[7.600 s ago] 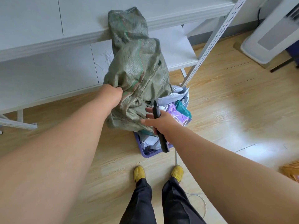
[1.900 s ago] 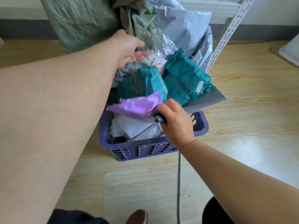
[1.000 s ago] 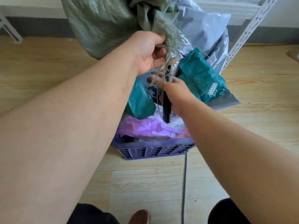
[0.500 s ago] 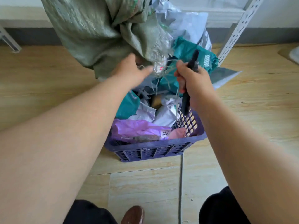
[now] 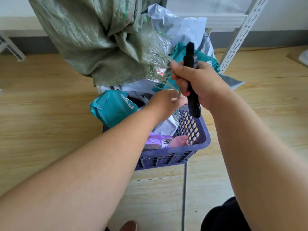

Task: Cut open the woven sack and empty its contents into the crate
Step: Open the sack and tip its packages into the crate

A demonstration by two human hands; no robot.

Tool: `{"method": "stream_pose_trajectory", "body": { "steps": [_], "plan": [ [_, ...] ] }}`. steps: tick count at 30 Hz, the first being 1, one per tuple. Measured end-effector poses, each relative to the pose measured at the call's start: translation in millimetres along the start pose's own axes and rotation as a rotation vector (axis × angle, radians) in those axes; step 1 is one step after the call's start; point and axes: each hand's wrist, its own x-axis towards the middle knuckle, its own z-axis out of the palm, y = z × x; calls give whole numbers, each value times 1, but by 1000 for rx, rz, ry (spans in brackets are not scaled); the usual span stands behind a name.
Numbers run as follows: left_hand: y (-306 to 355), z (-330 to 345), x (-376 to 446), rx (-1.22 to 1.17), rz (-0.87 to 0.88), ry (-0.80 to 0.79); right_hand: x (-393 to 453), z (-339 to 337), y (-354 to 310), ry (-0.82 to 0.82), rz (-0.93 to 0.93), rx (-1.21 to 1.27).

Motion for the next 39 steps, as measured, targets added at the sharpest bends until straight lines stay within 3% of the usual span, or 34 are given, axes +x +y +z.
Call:
{"method": "stream_pose_trajectory", "body": {
  "steps": [5,9,12,14,19,21,24,27,33,36,39],
  "plan": [
    [-7,15,-4,-311,-115,211,1,-19,0,123,-36,-209],
    [-14,10,3,-439,-256,280,9,-35,15,449,115,-569],
    [-12,12,5,-495,-289,284,4,-42,39,405,246,-812],
    [-10,15,7,-529,-314,283,2,-41,55,415,222,-772],
    [-22,16,10,-472,-388,274,16,-55,63,752,192,-557],
    [-27,18,7,-411,-424,249,23,-59,61,729,209,-576],
    [-27,17,10,-428,-454,266,33,-56,62,557,265,-616],
    [-19,14,17,-493,-380,307,34,-49,69,452,323,-707],
    [-1,23,12,-483,-134,353,45,-33,51,395,90,-623],
    [10,24,13,-485,-36,348,52,-30,37,476,21,-495],
    [8,20,16,-548,-58,371,59,-34,26,582,-15,-227]
  ]
}}
